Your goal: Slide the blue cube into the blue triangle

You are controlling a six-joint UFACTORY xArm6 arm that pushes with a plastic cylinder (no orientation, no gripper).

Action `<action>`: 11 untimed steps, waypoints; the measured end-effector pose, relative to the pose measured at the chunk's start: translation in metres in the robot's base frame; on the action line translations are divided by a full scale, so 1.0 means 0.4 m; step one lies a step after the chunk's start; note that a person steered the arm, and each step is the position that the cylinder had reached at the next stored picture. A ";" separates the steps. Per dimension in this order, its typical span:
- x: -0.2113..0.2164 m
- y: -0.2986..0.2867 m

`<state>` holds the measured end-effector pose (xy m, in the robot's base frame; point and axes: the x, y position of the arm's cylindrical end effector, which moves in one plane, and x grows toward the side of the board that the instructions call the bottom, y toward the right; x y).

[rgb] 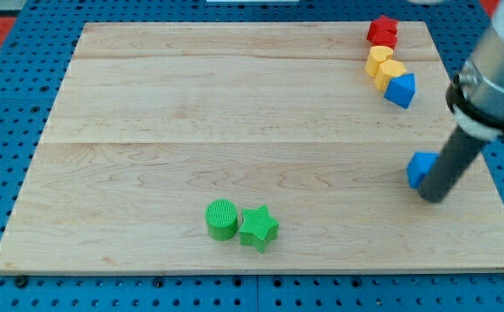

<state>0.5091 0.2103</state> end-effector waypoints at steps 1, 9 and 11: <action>-0.124 -0.011; -0.061 0.083; -0.172 0.061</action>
